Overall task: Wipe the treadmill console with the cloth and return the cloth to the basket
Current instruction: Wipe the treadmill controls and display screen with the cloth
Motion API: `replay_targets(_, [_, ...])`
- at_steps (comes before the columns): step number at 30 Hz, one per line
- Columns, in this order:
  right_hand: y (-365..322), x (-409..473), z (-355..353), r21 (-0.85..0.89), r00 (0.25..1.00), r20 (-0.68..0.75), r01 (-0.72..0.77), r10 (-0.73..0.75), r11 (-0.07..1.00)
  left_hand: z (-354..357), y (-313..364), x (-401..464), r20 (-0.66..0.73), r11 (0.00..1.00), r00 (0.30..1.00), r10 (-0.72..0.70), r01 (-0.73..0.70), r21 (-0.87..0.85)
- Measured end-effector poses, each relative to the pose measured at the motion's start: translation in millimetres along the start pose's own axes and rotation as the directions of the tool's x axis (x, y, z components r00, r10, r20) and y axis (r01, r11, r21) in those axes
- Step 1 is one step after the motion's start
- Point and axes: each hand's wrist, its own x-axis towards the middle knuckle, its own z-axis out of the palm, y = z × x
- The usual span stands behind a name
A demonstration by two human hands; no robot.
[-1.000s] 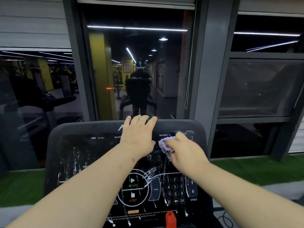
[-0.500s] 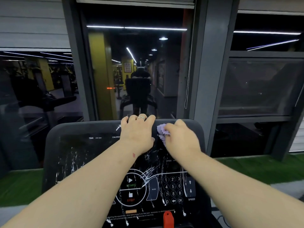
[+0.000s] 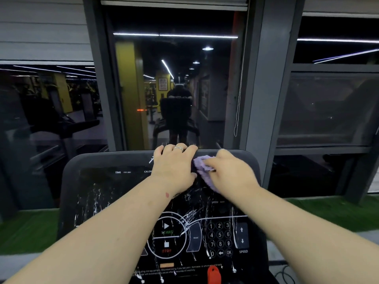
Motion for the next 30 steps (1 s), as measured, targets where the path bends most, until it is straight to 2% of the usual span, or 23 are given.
replay_targets(2, [23.8, -0.2, -7.1, 0.013, 0.986, -0.078, -0.144, 0.145, 0.989, -1.4, 1.5, 0.2, 0.021, 1.0, 1.0, -0.007, 0.007, -0.002])
replay_targets(4, [32.2, -2.6, -4.8, 0.06, 0.943, -0.157, -0.288, 0.294, 0.956, -3.0, 3.3, 0.4, 0.029, 1.0, 0.999, -0.014, 0.014, -0.012])
replay_targets(5, [27.4, -7.9, -2.2, 0.07, 0.945, -0.143, -0.288, 0.295, 0.955, -3.6, 4.3, 0.4, 0.037, 1.0, 0.999, -0.018, 0.019, -0.015])
replay_targets(7, [8.4, -24.3, 6.3, 0.066, 0.991, -0.059, -0.118, 0.122, 0.991, -4.0, 7.2, -0.3, 0.051, 0.999, 0.998, -0.03, 0.031, -0.017])
replay_targets(9, [8.7, -29.6, 3.7, 0.046, 0.999, 0.034, 0.01, -0.012, 0.999, -4.1, 11.4, -0.5, 0.057, 0.999, 0.997, -0.042, 0.043, -0.019])
replay_targets(10, [18.9, -22.6, -1.8, 0.032, 1.0, 0.026, 0.007, -0.008, 0.999, -4.2, 14.0, 0.0, 0.055, 0.999, 0.997, -0.048, 0.049, -0.018])
replay_targets(13, [46.8, -8.3, -11.2, 0.055, 0.971, -0.077, -0.224, 0.228, 0.973, -6.4, 22.3, 3.1, 0.072, 0.997, 0.994, -0.076, 0.076, 0.003])
replay_targets(14, [44.4, -13.3, -8.9, 0.074, 0.961, -0.104, -0.248, 0.255, 0.966, -7.1, 24.5, 4.1, 0.08, 0.996, 0.993, -0.085, 0.084, 0.017])
replay_targets(16, [31.1, -31.0, 2.0, 0.048, 0.99, -0.069, -0.12, 0.123, 0.992, -6.5, 28.6, 5.0, 0.084, 0.995, 0.993, -0.087, 0.082, 0.058])
replay_targets(18, [32.8, -34.3, -3.0, 0.049, 0.999, 0.034, -0.035, 0.034, 0.998, -4.6, 31.5, 5.8, 0.096, 0.993, 0.992, -0.087, 0.079, 0.093])
replay_targets(19, [42.4, -25.0, -7.8, 0.03, 0.998, 0.054, -0.036, 0.034, 0.999, -4.4, 32.8, 6.9, 0.103, 0.992, 0.99, -0.093, 0.083, 0.096])
replay_targets(21, [57.6, -9.6, -16.0, 0.015, 0.991, 0.014, -0.13, 0.13, 0.991, -4.1, 36.3, 10.2, 0.095, 0.993, 0.991, -0.097, 0.09, 0.077])
replay_targets(23, [50.1, -18.1, -8.1, 0.051, 0.977, -0.09, -0.188, 0.192, 0.981, -1.4, 41.1, 11.5, 0.031, 0.996, 0.999, -0.043, 0.04, 0.077])
replay_targets(24, [40.7, -28.8, 1.6, 0.055, 0.984, -0.098, -0.147, 0.152, 0.988, 1.0, 43.4, 11.9, -0.014, 0.996, 1.0, -0.001, 0.002, 0.093])
replay_targets(27, [36.3, -45.3, 5.6, 0.041, 0.999, 0.052, -0.005, 0.003, 0.999, 4.8, 49.1, 11.9, -0.049, 0.992, 0.998, 0.041, -0.035, 0.122])
replay_targets(28, [45.7, -36.1, -0.3, 0.017, 0.999, 0.055, -0.002, 0.001, 1.0, 5.2, 49.9, 12.0, -0.026, 0.991, 0.999, 0.032, -0.029, 0.131])
replay_targets(30, [60.2, -18.9, -12.8, 0.017, 0.993, -0.015, -0.119, 0.119, 0.993, 4.4, 50.4, 12.5, 0.01, 0.99, 1.0, 0.014, -0.015, 0.138])
